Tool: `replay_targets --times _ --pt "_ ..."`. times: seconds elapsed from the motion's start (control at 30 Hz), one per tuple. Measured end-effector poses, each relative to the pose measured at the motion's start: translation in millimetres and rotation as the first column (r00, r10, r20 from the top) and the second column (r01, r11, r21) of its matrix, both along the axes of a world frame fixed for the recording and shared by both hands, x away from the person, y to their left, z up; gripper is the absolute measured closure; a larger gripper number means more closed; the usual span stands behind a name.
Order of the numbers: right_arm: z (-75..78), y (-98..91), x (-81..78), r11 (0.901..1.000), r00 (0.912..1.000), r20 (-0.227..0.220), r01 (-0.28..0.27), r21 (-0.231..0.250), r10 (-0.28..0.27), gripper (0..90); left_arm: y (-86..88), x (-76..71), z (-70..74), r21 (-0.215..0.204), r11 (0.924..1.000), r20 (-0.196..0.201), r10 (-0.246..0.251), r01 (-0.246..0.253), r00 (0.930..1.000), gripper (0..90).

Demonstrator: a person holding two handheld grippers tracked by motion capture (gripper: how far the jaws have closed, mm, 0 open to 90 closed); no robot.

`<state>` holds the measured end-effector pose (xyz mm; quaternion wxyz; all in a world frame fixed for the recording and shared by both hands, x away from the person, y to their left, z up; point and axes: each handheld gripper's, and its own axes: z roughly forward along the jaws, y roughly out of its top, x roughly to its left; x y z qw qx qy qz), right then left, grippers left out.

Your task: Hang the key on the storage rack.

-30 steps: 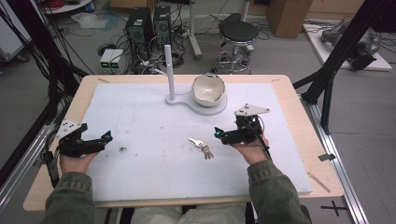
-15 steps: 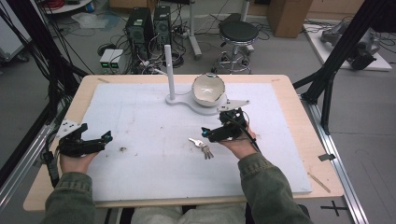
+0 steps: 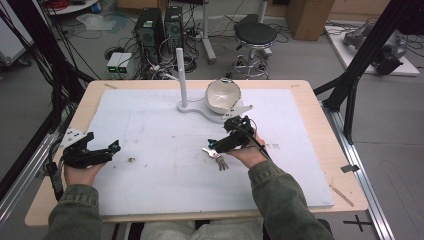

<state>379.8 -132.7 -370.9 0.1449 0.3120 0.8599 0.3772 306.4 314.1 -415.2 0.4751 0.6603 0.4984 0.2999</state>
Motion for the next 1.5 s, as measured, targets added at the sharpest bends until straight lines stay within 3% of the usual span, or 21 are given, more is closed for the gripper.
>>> replay_targets --times 0.4,0.63,0.67,0.93,1.07,1.33,1.43,1.47,1.5 --pt "-5.4 25.1 9.9 0.9943 0.9966 -0.051 -0.069 -0.082 0.064 1.4 0.2 0.9 -0.6 -0.004 1.0000 -0.001 -0.002 0.002 1.0000 1.7" --pt "-9.8 43.7 13.8 0.9810 0.9905 -0.087 -0.119 -0.154 0.106 1.5 0.2 1.0 -0.8 -0.003 1.0000 -0.003 -0.001 0.001 1.0000 1.7" --pt "-11.5 49.3 15.0 0.9734 0.9873 -0.104 -0.138 -0.183 0.120 1.5 0.0 1.2 -0.9 -0.003 1.0000 -0.004 -0.001 0.001 1.0000 1.7" --pt "-17.5 64.0 24.1 0.9501 0.9737 -0.173 -0.189 -0.248 0.148 3.9 -0.1 1.5 -1.2 -0.003 1.0000 -0.005 -0.002 0.002 1.0000 1.7" --pt "-24.1 65.3 29.1 0.9438 0.9651 -0.213 -0.206 -0.258 0.153 4.9 -0.2 1.5 -1.3 -0.003 1.0000 -0.005 -0.002 0.002 1.0000 1.7" --pt "-32.8 65.3 35.8 0.9353 0.9571 -0.250 -0.216 -0.281 0.146 6.8 0.4 1.5 -1.2 -0.003 1.0000 -0.004 -0.002 0.002 1.0000 1.7" --pt "-37.6 63.7 38.3 0.9195 0.9437 -0.291 -0.247 -0.306 0.157 18.0 0.1 1.6 -1.4 -0.002 1.0000 -0.006 -0.002 0.002 1.0000 1.7" --pt "-37.6 63.7 38.3 0.9195 0.9437 -0.291 -0.247 -0.306 0.157 18.0 0.1 1.6 -1.4 0.000 1.0000 -0.007 -0.003 0.003 1.0000 1.7" --pt "-38.7 63.5 38.7 0.9134 0.9396 -0.300 -0.260 -0.313 0.165 21.5 0.0 1.6 -1.5 -0.002 1.0000 -0.005 -0.002 0.002 1.0000 1.7"
